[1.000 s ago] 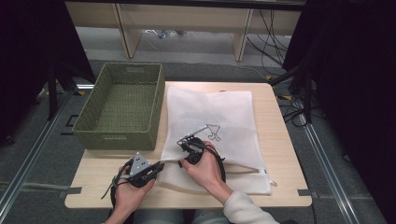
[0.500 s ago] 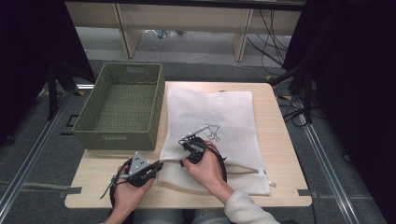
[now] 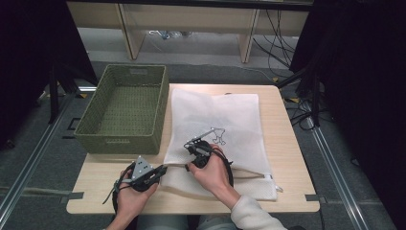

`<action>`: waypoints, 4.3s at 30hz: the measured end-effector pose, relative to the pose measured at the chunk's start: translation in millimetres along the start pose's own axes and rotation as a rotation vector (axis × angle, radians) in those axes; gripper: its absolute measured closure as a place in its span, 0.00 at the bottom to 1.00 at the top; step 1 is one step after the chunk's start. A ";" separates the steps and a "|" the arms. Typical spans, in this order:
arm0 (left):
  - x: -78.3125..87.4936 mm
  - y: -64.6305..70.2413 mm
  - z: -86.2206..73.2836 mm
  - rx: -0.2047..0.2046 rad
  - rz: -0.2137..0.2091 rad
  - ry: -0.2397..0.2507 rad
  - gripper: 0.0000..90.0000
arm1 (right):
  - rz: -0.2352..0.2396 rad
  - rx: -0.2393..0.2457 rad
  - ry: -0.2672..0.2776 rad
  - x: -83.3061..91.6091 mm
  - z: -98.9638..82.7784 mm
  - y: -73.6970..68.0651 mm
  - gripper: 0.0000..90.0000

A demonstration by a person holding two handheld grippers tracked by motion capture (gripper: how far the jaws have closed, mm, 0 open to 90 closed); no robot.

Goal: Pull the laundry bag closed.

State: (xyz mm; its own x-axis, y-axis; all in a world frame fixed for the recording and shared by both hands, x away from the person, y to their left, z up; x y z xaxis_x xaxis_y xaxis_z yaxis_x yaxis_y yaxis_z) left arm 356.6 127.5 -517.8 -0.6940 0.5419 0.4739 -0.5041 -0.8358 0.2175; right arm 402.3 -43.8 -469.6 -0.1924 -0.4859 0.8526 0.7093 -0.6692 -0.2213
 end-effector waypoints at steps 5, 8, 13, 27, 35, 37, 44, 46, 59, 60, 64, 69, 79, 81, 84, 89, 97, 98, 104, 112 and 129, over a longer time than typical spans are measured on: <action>0.3 0.0 -0.2 -0.001 0.001 -0.005 0.94 | -0.005 -0.006 -0.006 0.3 -0.9 2.0 0.98; 0.3 0.0 -0.2 -0.001 0.001 -0.004 0.94 | -0.015 -0.006 -0.006 0.4 -0.6 1.5 0.98; 0.3 -0.3 -0.2 -0.001 0.000 -0.003 0.94 | -0.010 -0.005 -0.011 1.0 -1.2 2.6 0.98; 0.5 -1.4 0.1 -0.012 -0.001 -0.003 0.94 | -0.026 -0.019 -0.011 3.7 -3.1 5.2 0.98; 0.7 -0.4 -0.5 0.010 0.001 -0.005 0.94 | -0.043 -0.044 -0.020 3.9 -4.0 5.0 0.98; 0.8 -1.0 0.1 -0.010 0.002 -0.004 0.94 | -0.042 -0.048 -0.024 4.0 -4.5 5.7 0.98; 0.5 -1.2 -0.5 0.007 -0.001 -0.006 0.94 | -0.054 -0.026 -0.031 3.8 -5.4 7.0 0.98; -0.1 -0.5 -0.7 0.019 -0.002 0.001 0.94 | -0.047 -0.053 -0.027 5.4 -6.1 6.7 0.98; 0.3 -1.4 -0.7 0.012 0.002 -0.006 0.94 | -0.057 -0.031 -0.030 6.4 -7.1 11.6 0.98; 0.3 -1.2 -0.6 0.015 -0.002 -0.004 0.94 | -0.058 -0.034 -0.032 7.0 -7.0 11.2 0.98; 0.4 -1.7 -0.8 0.011 0.002 -0.007 0.94 | -0.055 -0.051 -0.034 7.0 -7.6 9.5 0.98; 0.4 -1.6 -1.1 0.012 0.006 -0.007 0.94 | -0.063 -0.029 -0.037 7.3 -8.7 13.0 0.98; 0.7 -3.2 -1.1 0.008 0.010 -0.009 0.94 | -0.059 -0.029 -0.042 9.1 -10.5 14.3 0.98; 0.5 -3.6 -1.2 0.014 0.016 -0.007 0.93 | -0.067 -0.043 -0.032 8.5 -10.5 12.7 0.98; 0.4 -3.5 -1.2 0.013 0.016 -0.006 0.94 | -0.066 -0.047 -0.037 8.8 -10.7 12.5 0.98; 0.3 -3.7 -1.6 0.013 0.017 -0.006 0.94 | -0.081 -0.043 -0.058 8.8 -12.1 13.7 0.98; 0.4 -5.8 -1.1 -0.003 0.018 -0.008 0.93 | -0.080 -0.042 -0.055 10.2 -12.0 14.5 0.98; 0.4 -5.5 -1.4 0.000 0.016 -0.009 0.93 | -0.086 -0.028 -0.055 9.7 -11.8 17.2 0.98; -0.1 -5.0 -2.4 0.022 0.016 -0.009 0.93 | -0.121 -0.052 -0.072 11.2 -13.8 18.6 0.98; -0.7 -5.3 -2.8 0.025 0.017 -0.008 0.93 | -0.101 -0.050 -0.064 13.2 -14.0 18.6 0.98; 0.2 -7.0 -2.3 0.005 0.020 -0.014 0.93 | -0.113 -0.065 -0.073 15.5 -16.5 21.4 0.98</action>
State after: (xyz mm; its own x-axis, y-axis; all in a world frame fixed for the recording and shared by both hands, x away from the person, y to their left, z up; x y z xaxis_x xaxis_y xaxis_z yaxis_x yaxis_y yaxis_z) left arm 358.7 133.6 -521.2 -0.6967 0.5241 0.4898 -0.4878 -0.8468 0.2122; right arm 403.3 -75.0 -468.9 -0.2174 -0.3650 0.9053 0.6399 -0.7537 -0.1502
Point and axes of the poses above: each handheld gripper's, and its own axes: x roughly backward along the jaws, z roughly out of its top, y roughly to its right, the point moved 4 cm from there along -x, roughly forward along the jaws, and after that the axes turned 9 degrees about x, right-handed, at the moved point
